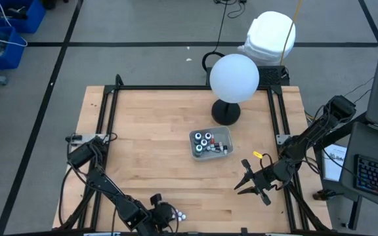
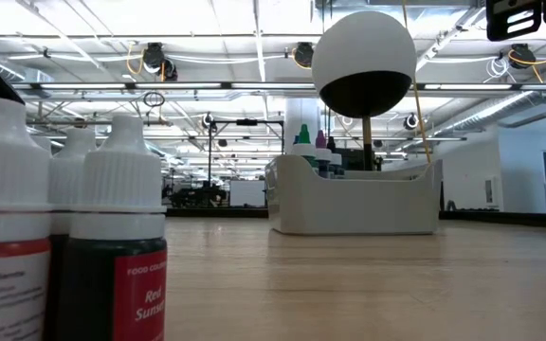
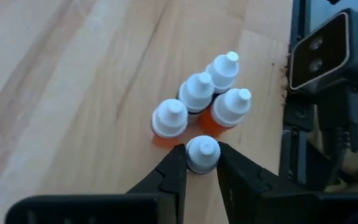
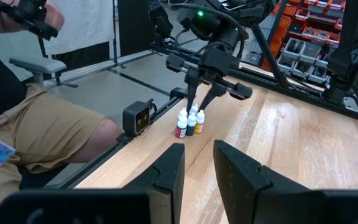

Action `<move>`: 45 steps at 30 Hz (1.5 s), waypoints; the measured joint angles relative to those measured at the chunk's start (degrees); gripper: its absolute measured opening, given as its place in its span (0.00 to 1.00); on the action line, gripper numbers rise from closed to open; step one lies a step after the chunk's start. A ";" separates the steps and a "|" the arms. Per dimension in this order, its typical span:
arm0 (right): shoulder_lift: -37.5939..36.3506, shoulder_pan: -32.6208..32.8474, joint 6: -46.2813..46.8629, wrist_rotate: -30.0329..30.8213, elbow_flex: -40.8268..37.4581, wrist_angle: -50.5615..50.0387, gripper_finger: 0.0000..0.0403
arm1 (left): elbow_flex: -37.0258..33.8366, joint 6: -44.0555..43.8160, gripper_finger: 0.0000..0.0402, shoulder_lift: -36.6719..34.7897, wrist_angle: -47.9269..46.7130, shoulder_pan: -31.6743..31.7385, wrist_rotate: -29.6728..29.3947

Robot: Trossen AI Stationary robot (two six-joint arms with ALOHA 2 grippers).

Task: Pick & Place food coloring
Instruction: Put the black food coloring bottle into the gray bin

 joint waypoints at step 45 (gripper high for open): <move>0.04 -0.04 3.21 -0.02 0.00 -4.71 0.19 | 43.59 72.33 0.17 11.84 -24.70 45.45 19.93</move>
